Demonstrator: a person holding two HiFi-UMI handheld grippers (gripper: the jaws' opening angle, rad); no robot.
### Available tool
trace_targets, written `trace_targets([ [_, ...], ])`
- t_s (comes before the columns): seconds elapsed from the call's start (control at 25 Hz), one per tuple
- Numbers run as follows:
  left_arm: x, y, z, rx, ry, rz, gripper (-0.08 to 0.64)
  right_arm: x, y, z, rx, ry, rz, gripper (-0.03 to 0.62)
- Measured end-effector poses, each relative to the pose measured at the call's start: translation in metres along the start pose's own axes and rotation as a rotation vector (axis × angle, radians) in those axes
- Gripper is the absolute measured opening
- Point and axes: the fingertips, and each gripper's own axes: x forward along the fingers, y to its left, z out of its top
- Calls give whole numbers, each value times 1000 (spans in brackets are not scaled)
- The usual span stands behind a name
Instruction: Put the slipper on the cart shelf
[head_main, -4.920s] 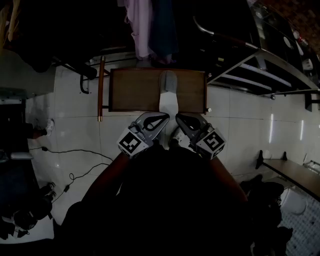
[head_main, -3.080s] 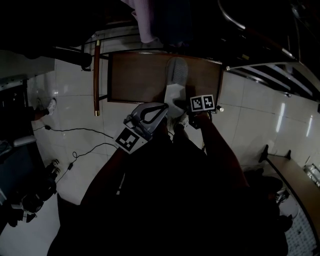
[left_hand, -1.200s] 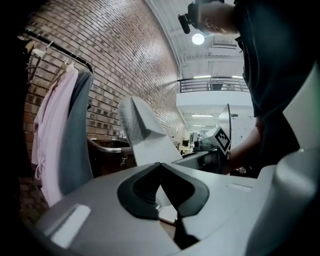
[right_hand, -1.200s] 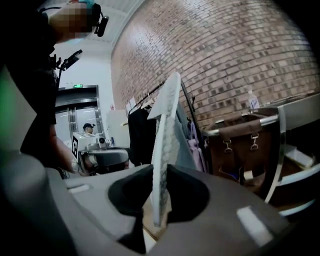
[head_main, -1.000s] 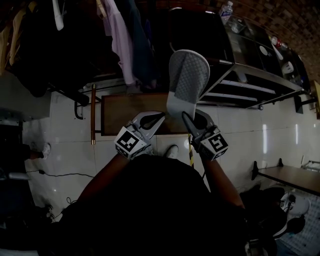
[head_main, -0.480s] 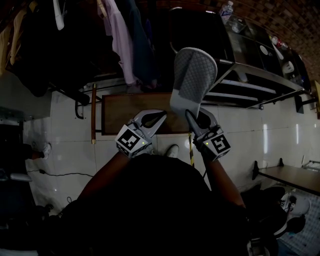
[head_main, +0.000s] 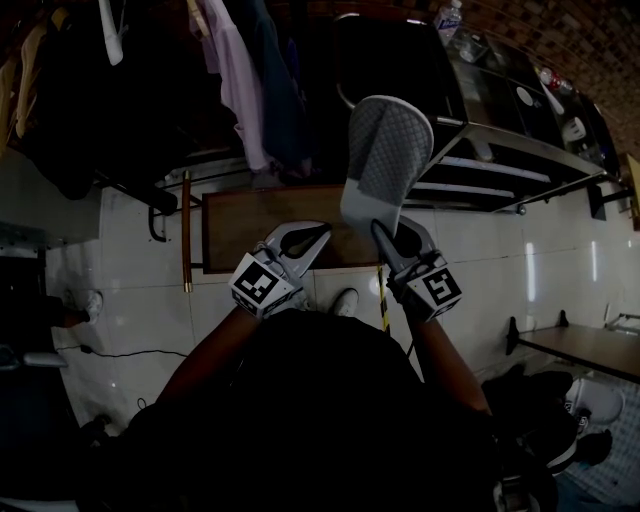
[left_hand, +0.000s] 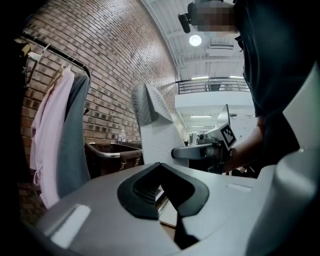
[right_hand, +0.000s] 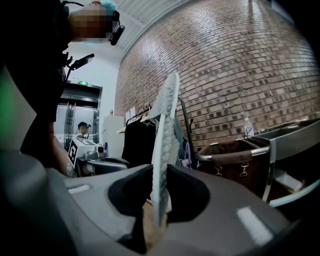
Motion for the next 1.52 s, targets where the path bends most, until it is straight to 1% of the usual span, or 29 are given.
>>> trace_targets([
  [0.12,-1,-1,-4,-5,2,-11,2,-2,1,1,24,11,-24,67],
  [0.2,0,-4,-6,-14,6,-33,2,-8,-2,-5,30,13,-47,67],
  [0.32,5,-8,-6,-52,13,-77,2,-16,-7,-17,58,31,-92,67],
  [0.48,13,-13,-12,-65,16,-149,2,-30,-13,-38,121,49,-167,67],
  [0.6,22,-18,-21,-59,41,-198,2,-45,-17,-51,174,51,-241,67],
  [0.68,29,-27,-24,-65,29,-251,2,-56,-20,-54,204,50,-291,67],
  [0.76,37,-38,-25,-65,23,-294,2,-70,-26,-58,214,43,-329,67],
  [0.92,57,-63,-23,-56,34,-346,2,-104,-42,-62,218,23,-383,67],
  [1.04,77,-88,-19,-41,32,-380,2,-130,-57,-60,232,6,-404,67],
  [1.12,93,-105,-16,-34,35,-387,2,-149,-70,-63,234,-6,-407,67],
  [1.36,153,-168,-6,-2,41,-375,2,-215,-117,-68,244,-30,-376,67],
  [1.52,193,-209,-15,52,47,-367,2,-256,-148,-75,247,-31,-345,67],
])
